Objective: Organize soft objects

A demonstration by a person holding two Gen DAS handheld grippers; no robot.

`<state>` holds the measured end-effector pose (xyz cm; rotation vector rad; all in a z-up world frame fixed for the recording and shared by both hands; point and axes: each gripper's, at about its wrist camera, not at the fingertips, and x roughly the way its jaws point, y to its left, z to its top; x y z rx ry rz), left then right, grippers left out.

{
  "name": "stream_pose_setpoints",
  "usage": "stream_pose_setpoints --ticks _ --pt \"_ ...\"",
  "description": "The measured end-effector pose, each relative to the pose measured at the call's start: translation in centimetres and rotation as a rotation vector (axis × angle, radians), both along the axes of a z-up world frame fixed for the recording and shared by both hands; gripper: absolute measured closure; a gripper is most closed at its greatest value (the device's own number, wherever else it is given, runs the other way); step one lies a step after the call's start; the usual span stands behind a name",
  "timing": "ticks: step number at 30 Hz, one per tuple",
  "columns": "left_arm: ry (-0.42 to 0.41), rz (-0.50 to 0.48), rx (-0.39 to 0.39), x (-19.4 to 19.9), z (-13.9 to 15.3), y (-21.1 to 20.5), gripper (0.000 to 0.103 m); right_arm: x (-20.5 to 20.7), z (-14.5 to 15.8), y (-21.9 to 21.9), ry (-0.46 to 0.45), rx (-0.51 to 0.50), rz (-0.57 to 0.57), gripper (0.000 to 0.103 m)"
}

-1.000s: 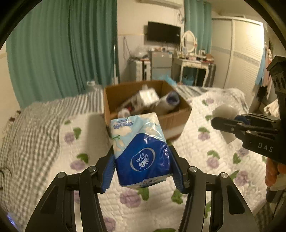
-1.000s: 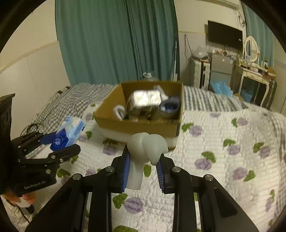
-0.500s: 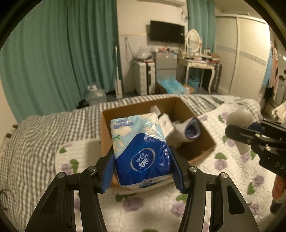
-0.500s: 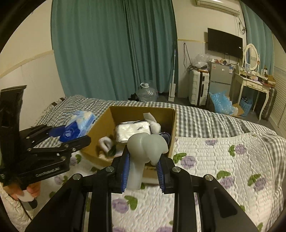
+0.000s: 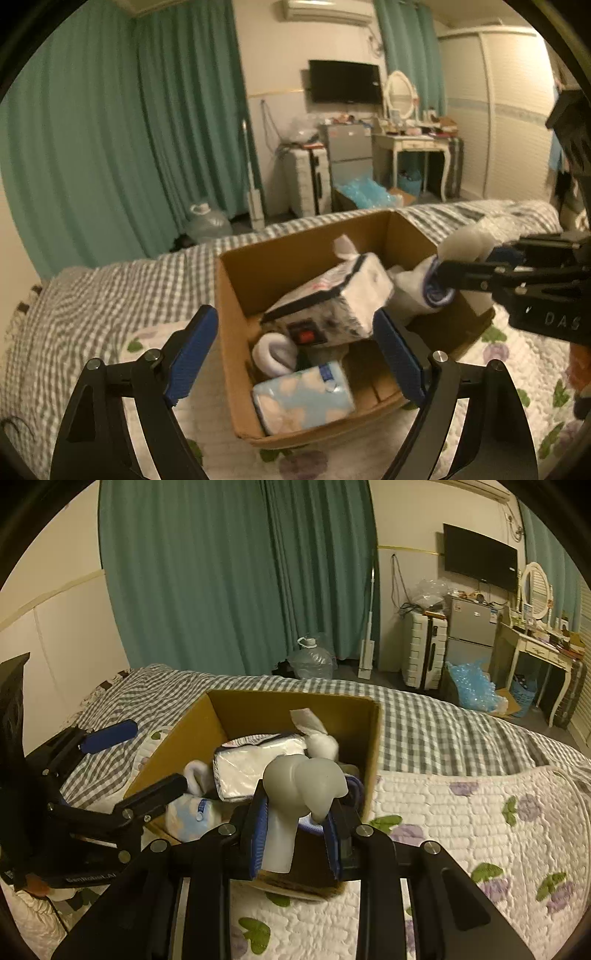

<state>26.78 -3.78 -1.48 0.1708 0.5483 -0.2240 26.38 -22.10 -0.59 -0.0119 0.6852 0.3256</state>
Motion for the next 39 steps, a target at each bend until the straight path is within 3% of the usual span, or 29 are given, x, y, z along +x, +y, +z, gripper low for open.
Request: stream_pose_setpoints --ticks 6,8,9,10,16,21,23,29,34,39 --pt "-0.012 0.046 -0.029 -0.2 0.3 2.1 0.016 0.8 -0.3 2.3 0.006 0.0 0.051 0.07" --pt "-0.021 0.064 -0.02 -0.4 0.4 2.4 0.016 1.2 -0.4 2.8 0.02 -0.012 0.043 0.052" --pt "-0.021 0.068 -0.024 -0.6 0.6 2.7 0.016 1.1 -0.3 2.7 0.013 -0.015 0.013 0.032" --pt "-0.019 0.069 -0.028 -0.7 0.6 2.9 0.016 1.1 -0.2 2.6 0.009 -0.007 0.002 0.029" --pt "-0.042 0.089 -0.038 -3.1 3.0 3.6 0.016 -0.9 3.1 0.7 -0.029 0.032 -0.068 0.029" --pt "-0.122 0.099 -0.046 -7.3 7.5 3.6 0.016 -5.6 8.8 -0.3 -0.124 0.035 -0.098 0.028" --pt "-0.179 0.105 -0.047 -9.6 10.1 3.5 0.007 -8.0 11.5 -0.4 -0.173 0.028 -0.11 0.025" --pt "-0.342 0.087 -0.108 -17.5 16.5 3.7 0.004 -16.1 18.2 -0.2 -0.332 -0.053 -0.121 0.003" --pt "-0.442 0.078 -0.126 -22.1 18.4 3.7 0.003 -22.1 20.2 -0.4 -0.462 -0.082 -0.163 0.0" --pt "-0.456 0.128 -0.158 -22.6 16.3 3.9 0.003 -23.7 18.6 -1.0 -0.466 -0.023 -0.164 0.0"
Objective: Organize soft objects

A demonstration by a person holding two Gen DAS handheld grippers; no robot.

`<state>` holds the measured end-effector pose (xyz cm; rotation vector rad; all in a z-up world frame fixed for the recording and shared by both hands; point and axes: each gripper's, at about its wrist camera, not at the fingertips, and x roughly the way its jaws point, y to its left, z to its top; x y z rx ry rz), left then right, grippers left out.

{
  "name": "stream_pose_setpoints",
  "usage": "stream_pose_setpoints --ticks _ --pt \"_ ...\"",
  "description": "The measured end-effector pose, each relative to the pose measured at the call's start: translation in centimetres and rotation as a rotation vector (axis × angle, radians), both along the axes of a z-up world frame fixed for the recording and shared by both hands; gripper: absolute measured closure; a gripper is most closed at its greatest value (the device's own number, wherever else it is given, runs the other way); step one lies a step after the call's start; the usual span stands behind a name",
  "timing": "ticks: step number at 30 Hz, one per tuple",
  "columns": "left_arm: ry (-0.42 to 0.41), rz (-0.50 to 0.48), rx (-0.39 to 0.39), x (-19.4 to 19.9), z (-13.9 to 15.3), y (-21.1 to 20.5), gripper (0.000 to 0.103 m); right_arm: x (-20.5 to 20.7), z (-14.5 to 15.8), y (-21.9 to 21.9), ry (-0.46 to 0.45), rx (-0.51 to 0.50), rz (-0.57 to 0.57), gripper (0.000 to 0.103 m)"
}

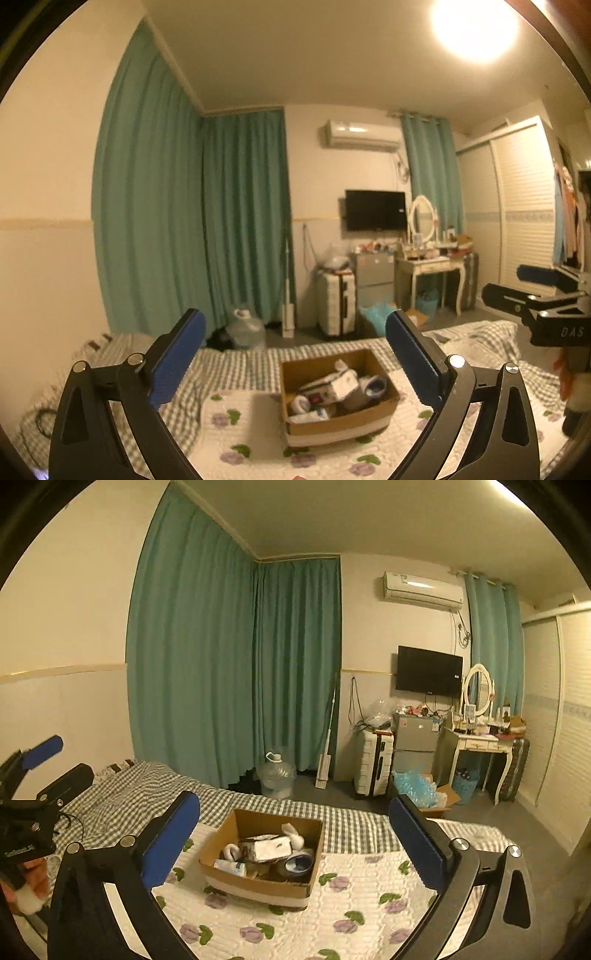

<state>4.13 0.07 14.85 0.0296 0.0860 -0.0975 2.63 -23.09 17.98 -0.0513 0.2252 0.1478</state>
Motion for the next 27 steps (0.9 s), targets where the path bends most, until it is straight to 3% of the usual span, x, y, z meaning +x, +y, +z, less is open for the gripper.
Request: stream_pose_setpoints --ticks 9,14,19,27 --pt "0.124 0.046 0.0 3.1 -8.7 -0.9 0.003 3.8 -10.0 -1.3 0.057 0.097 -0.011 0.0" --pt "0.224 0.057 0.042 4.8 -13.5 -1.7 0.003 6.2 -14.9 -0.5 0.131 0.05 -0.023 0.0" --pt "0.281 0.043 0.034 5.2 -14.6 -1.3 0.003 7.3 -17.6 -0.3 0.199 0.029 -0.028 0.0" --pt "0.275 0.052 0.015 5.0 -14.2 -0.6 0.003 7.1 -17.4 0.1 0.192 0.048 -0.02 0.0"
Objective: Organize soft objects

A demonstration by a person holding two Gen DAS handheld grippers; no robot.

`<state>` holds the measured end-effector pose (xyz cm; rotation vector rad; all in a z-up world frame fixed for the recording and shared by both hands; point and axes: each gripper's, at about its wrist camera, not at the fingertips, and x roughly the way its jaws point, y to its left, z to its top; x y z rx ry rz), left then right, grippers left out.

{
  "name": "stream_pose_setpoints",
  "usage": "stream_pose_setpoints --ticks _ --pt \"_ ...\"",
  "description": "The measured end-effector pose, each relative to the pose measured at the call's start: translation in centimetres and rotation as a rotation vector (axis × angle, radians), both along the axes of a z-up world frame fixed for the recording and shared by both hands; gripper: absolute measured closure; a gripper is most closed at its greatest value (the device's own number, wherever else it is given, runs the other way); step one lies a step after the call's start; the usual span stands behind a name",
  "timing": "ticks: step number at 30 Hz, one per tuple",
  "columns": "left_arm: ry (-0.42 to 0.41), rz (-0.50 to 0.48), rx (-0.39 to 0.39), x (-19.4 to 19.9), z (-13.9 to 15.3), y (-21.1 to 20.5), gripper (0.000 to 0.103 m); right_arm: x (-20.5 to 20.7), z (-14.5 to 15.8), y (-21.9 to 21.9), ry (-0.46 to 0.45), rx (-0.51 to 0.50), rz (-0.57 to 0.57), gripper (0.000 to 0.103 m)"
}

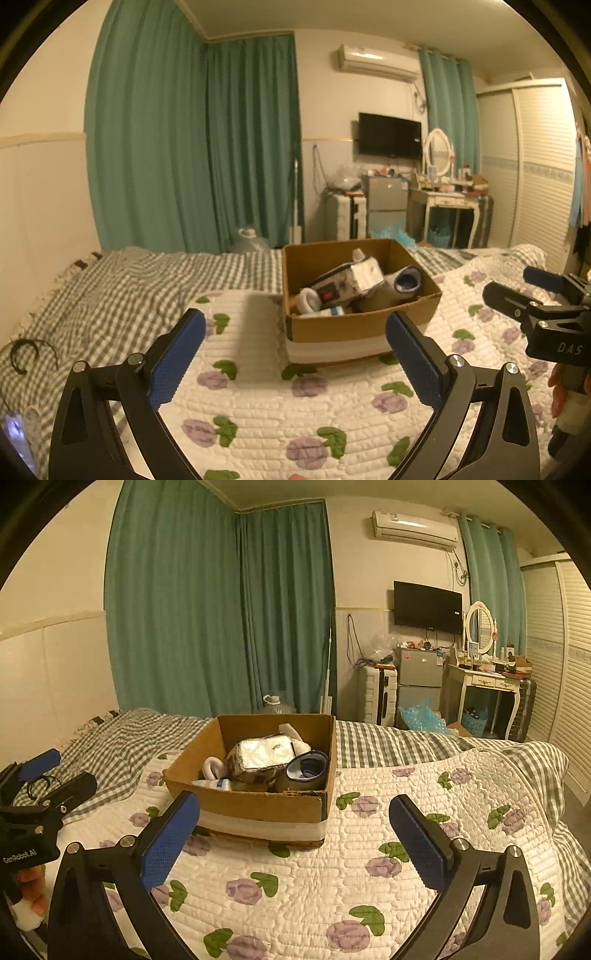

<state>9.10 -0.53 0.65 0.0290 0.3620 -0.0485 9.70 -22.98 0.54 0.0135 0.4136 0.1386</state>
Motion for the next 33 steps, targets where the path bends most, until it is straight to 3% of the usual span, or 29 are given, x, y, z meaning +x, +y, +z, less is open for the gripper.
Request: stream_pose_setpoints --ticks 33 --pt "0.014 -0.019 0.023 -0.14 -0.14 -0.44 0.003 -0.45 0.3 0.74 0.004 -0.019 -0.003 0.0"
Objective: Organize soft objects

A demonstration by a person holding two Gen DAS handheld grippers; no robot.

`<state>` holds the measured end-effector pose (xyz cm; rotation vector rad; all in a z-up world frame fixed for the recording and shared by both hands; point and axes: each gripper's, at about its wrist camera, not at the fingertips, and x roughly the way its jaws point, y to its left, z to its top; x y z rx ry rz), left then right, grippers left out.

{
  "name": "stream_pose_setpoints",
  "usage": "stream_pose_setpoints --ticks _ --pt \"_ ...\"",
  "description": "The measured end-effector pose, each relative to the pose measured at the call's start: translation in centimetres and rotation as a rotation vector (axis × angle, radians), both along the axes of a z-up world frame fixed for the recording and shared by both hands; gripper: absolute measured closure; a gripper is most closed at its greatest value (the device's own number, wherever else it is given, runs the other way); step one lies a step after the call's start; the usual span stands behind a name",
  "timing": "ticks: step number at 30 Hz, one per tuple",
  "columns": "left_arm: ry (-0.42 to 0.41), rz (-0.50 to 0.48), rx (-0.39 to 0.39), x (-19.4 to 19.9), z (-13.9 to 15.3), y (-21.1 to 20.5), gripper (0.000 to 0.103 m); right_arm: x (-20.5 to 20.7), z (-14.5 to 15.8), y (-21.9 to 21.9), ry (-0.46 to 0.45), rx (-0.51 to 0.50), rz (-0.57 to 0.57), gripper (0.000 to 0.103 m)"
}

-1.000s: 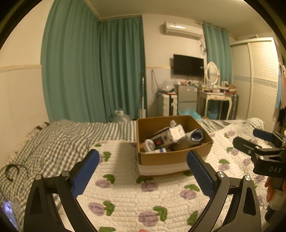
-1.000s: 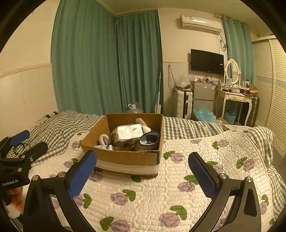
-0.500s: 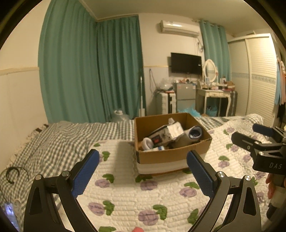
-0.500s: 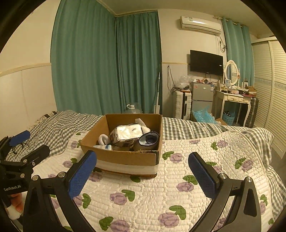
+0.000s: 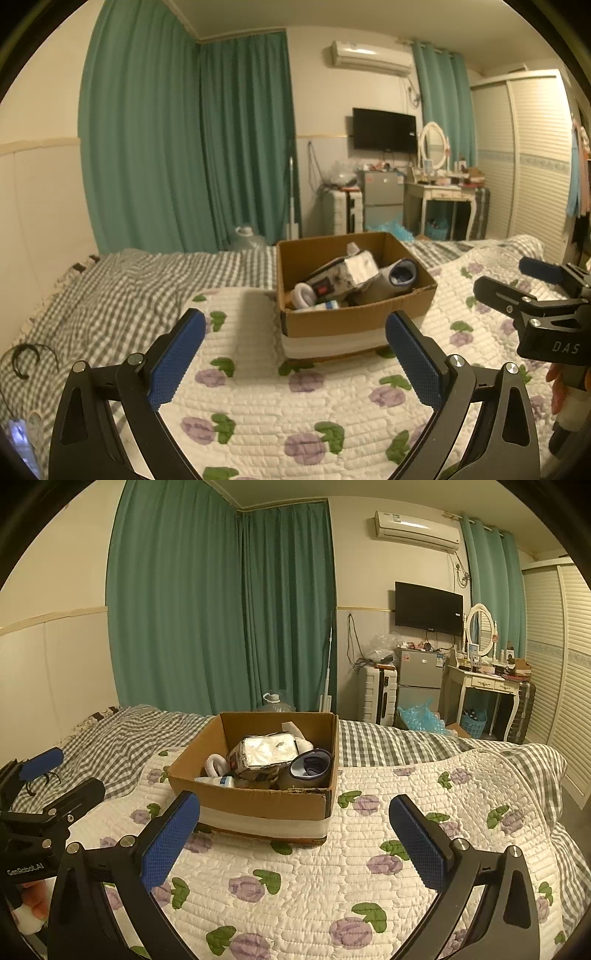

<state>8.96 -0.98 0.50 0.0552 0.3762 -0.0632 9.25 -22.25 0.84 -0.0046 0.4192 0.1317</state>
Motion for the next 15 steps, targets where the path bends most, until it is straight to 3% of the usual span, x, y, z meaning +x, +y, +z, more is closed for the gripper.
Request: stream_pose_setpoints --ticks 15 --pt "0.005 -0.003 -0.003 -0.08 -0.1 -0.21 0.003 0.13 -0.41 0.38 0.016 -0.002 0.001 0.0"
